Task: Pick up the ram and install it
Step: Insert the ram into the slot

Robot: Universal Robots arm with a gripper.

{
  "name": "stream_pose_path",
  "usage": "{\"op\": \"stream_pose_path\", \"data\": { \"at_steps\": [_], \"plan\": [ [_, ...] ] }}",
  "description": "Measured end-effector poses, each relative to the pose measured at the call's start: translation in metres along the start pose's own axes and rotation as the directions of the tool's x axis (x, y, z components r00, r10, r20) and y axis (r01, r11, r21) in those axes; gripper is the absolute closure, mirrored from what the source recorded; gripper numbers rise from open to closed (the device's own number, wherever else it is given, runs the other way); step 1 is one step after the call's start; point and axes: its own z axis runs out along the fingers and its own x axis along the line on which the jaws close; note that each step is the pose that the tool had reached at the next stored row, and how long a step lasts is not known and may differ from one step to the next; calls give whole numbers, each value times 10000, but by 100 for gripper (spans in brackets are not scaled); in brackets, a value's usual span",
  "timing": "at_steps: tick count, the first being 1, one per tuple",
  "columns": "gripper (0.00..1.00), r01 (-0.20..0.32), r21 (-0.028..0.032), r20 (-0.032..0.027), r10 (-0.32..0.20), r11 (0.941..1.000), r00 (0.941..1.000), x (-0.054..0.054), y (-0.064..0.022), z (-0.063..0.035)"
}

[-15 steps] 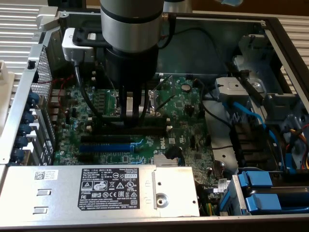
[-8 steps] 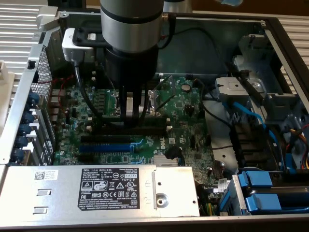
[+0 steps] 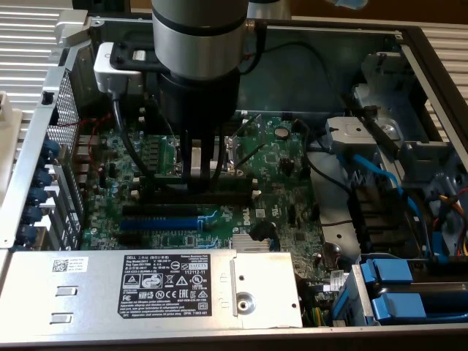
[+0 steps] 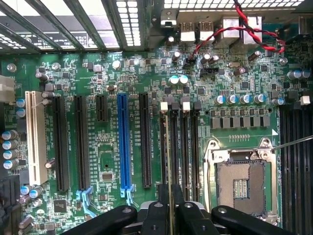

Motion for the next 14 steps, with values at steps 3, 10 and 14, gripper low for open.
{"op": "stream_pose_path", "data": {
  "at_steps": [3,10,14],
  "plan": [
    [85,-50,3,0,50,10000,10000,0,0,0],
    [85,-49,4,0,49,10000,10000,-6,1,4],
    [85,-44,5,0,44,10000,10000,-6,1,7]
  ]
}}
